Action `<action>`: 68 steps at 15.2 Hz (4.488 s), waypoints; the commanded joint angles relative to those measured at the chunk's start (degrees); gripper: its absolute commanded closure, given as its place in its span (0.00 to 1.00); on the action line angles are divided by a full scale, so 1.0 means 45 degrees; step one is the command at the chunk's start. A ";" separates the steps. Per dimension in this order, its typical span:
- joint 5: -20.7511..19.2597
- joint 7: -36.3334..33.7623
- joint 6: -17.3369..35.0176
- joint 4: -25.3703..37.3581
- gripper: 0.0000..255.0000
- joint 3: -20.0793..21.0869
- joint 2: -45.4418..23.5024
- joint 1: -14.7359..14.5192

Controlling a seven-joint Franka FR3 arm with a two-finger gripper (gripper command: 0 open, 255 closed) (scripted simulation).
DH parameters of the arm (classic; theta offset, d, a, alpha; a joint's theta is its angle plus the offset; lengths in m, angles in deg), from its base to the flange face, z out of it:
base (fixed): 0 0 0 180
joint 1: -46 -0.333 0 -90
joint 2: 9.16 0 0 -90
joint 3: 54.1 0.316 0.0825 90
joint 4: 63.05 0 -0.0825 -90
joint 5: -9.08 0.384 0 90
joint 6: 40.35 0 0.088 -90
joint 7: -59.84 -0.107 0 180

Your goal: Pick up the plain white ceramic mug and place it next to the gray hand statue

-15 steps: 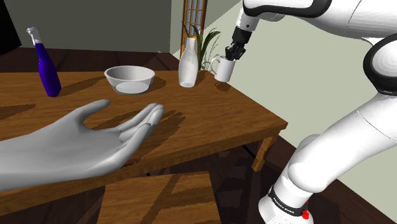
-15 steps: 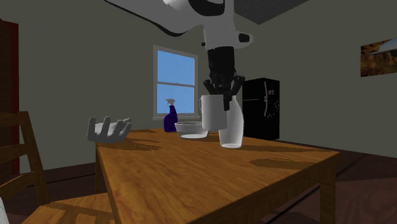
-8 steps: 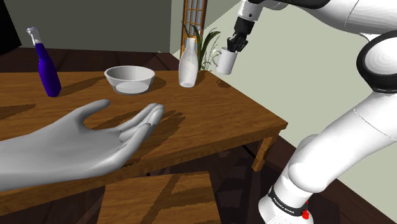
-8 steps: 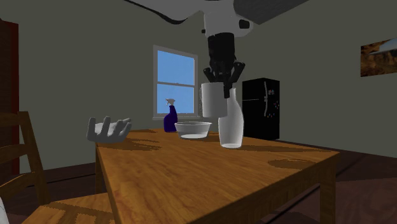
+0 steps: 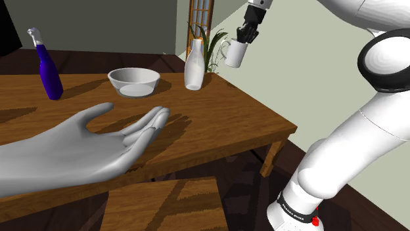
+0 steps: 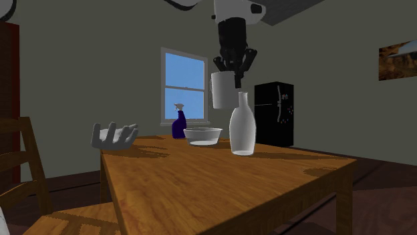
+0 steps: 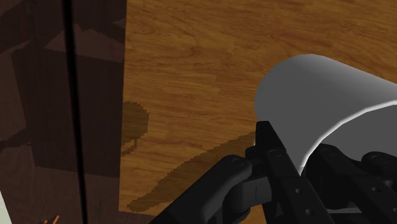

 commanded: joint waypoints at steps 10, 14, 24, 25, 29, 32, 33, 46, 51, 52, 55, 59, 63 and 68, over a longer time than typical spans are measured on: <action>0.0040 -0.1907 -0.0828 0.1298 1.00 0.1214 -0.0462 -0.0711; 0.0013 -0.3186 -0.0810 0.1538 1.00 0.2037 -0.0720 -0.1179; -0.0286 -0.6294 -0.1089 0.3496 1.00 0.3931 -0.2446 -0.2470; -0.0353 -0.6598 -0.1159 0.3822 1.00 0.4107 -0.2713 -0.2619; -0.0728 -0.7797 -0.1575 0.5465 1.00 0.4779 -0.4005 -0.3284; -0.1155 -0.8659 -0.2116 0.7221 1.00 0.5219 -0.5292 -0.3923; -0.1335 -0.8931 -0.2373 0.7975 1.00 0.5344 -0.5818 -0.4183; -0.1238 -0.9592 -0.0102 0.4903 1.00 0.5495 -0.5055 -0.4393; -0.1098 -0.9602 0.1039 0.3170 1.00 0.5455 -0.4451 -0.4289; -0.1076 -0.9605 0.1253 0.2860 1.00 0.5448 -0.4352 -0.4274; -0.1022 -0.9615 0.1872 0.1986 1.00 0.5428 -0.4093 -0.4237; -0.0969 -0.9633 0.2658 0.0931 1.00 0.5407 -0.3818 -0.4201; -0.0935 -0.9656 0.3410 -0.0022 1.00 0.5389 -0.3613 -0.4176; -0.0914 -0.9694 0.4316 -0.1097 1.00 0.5374 -0.3441 -0.4156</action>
